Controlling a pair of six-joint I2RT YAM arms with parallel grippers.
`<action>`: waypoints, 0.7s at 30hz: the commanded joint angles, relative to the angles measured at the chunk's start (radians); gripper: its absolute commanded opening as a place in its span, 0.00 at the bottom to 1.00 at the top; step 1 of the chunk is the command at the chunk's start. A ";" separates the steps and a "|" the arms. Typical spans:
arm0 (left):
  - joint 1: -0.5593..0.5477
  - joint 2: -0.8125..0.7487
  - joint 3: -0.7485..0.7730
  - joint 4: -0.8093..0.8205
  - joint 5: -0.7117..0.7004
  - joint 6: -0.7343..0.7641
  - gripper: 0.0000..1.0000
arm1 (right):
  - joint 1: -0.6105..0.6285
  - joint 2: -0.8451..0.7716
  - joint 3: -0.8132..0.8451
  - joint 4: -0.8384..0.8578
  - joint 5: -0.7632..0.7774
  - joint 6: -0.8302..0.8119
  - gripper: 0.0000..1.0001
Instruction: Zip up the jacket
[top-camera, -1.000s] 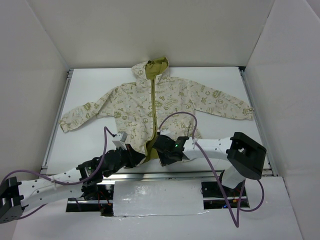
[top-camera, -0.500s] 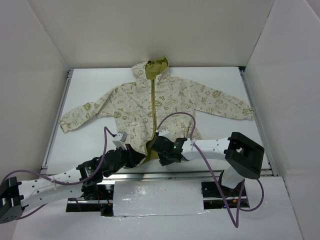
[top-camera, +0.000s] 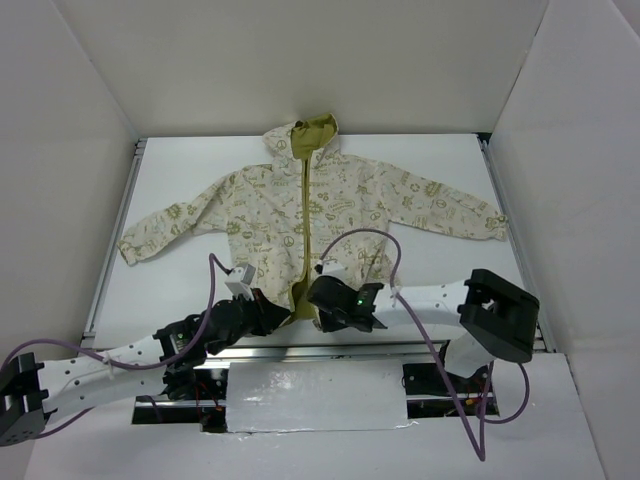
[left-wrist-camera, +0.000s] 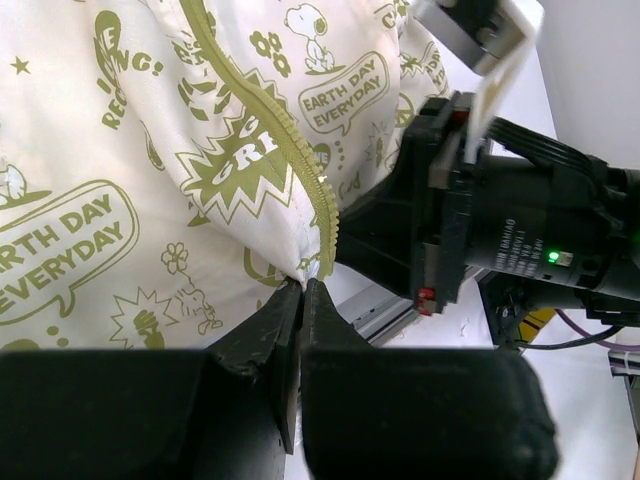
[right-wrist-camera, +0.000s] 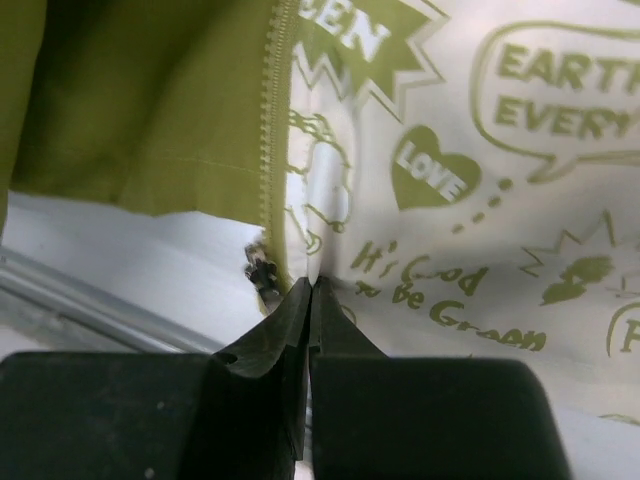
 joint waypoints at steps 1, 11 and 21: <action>0.003 0.018 0.002 0.046 -0.009 -0.010 0.00 | 0.014 -0.131 -0.100 0.120 -0.003 0.058 0.00; 0.005 0.082 0.083 0.089 -0.045 0.017 0.00 | 0.014 -0.438 -0.336 0.522 0.130 0.026 0.00; 0.006 0.177 0.111 0.186 -0.058 0.042 0.00 | 0.002 -0.526 -0.420 0.615 0.028 -0.023 0.00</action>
